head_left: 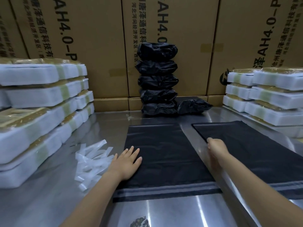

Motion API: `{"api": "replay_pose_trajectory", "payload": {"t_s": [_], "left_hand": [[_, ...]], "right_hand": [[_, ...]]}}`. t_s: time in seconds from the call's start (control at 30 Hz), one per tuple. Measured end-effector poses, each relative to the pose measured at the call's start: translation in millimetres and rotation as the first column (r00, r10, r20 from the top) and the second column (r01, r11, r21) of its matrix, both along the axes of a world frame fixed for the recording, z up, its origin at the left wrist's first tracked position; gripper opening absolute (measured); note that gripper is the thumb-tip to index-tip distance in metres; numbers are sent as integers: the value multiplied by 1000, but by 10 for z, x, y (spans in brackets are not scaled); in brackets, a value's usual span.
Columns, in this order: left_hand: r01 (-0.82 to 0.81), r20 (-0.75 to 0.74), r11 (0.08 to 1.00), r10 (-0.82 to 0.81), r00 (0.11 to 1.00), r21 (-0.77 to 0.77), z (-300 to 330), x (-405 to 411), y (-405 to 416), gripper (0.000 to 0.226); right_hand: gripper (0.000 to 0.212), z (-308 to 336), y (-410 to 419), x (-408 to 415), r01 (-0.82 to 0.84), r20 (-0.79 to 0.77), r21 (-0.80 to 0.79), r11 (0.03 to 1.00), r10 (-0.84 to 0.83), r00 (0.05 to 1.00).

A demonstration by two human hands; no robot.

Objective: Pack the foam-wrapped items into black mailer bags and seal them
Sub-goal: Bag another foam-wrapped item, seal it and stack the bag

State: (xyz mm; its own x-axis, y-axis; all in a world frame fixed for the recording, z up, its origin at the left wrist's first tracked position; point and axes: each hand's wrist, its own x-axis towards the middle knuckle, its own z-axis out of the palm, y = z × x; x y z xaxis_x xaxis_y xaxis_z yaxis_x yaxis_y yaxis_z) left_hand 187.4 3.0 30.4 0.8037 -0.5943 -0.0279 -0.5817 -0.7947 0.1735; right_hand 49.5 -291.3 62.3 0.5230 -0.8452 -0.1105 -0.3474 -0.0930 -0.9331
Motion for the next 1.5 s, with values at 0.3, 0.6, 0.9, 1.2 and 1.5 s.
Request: {"api": "replay_pose_trajectory", "payload": {"t_s": [0.3, 0.6, 0.9, 1.2, 1.5], "left_hand": [[57, 30, 997, -56, 998, -46, 20, -115, 8, 54], [26, 585, 991, 57, 809, -132, 885, 327, 430, 36], [-737, 583, 674, 577, 572, 56, 1314, 854, 1995, 83], [-734, 722, 670, 452, 523, 113, 1247, 707, 2083, 69], [-310, 747, 932, 340, 571, -188, 1118, 196, 2225, 97]], "right_hand": [[39, -217, 307, -105, -187, -234, -403, 896, 96, 967], [21, -262, 614, -291, -585, -436, -621, 522, 390, 811], [47, -328, 553, -257, -604, -495, -685, 406, 350, 796], [36, -276, 658, -242, -596, -491, -698, 396, 342, 801], [41, -282, 733, -199, -606, -472, -685, 404, 388, 792]]}}
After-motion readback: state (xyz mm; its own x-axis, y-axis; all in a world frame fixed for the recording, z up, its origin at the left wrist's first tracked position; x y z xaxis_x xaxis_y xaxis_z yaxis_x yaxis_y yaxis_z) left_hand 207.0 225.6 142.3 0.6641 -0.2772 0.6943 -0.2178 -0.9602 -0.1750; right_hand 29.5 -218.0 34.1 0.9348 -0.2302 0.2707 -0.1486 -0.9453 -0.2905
